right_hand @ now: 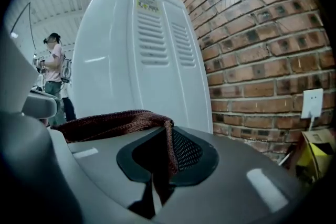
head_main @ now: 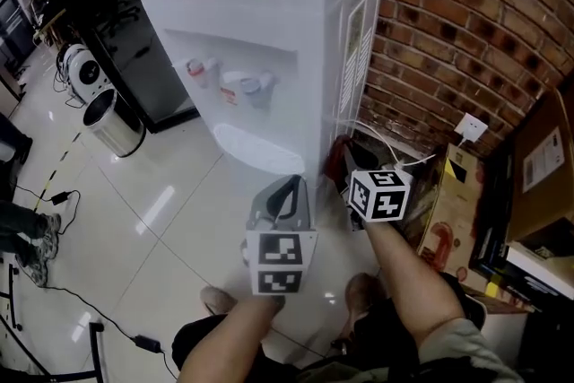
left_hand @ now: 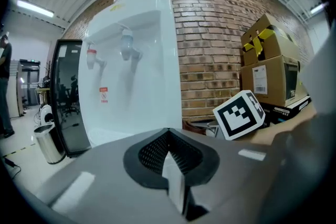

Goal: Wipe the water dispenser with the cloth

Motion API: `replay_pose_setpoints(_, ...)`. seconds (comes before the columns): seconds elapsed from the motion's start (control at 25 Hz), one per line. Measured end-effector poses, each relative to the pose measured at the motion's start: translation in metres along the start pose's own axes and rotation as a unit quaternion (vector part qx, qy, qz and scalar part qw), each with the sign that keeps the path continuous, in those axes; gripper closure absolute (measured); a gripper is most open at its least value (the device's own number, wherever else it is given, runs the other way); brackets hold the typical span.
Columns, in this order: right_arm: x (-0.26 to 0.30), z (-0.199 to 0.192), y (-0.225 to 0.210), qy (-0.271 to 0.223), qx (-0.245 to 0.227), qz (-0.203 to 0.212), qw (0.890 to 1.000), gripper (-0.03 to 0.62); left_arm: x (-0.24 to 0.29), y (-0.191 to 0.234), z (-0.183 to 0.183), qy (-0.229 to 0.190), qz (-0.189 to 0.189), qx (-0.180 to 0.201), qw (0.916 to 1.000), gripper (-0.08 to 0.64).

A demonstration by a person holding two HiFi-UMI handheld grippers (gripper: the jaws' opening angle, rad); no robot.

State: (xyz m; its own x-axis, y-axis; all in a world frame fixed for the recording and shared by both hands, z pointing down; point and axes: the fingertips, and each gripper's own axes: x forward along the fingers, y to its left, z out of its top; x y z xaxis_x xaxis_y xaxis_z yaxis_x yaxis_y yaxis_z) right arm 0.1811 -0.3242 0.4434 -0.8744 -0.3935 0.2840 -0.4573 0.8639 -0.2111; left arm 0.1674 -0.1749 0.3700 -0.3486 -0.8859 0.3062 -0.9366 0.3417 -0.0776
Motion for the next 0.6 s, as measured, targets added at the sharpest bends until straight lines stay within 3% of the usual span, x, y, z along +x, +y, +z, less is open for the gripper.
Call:
replay_pose_setpoints(0.32, 0.025, -0.087, -0.015, 0.115, 0.02, -0.005, 0.993, 0.543, 0.012, -0.03, -0.045, 0.052, -0.028, 0.019, 0.9981, 0.56)
replay_pose_setpoints(0.6, 0.038, -0.159, -0.022, 0.21, -0.014, -0.012, 0.977, 0.543, 0.013, -0.036, -0.071, 0.078, -0.035, 0.032, 0.9958, 0.56)
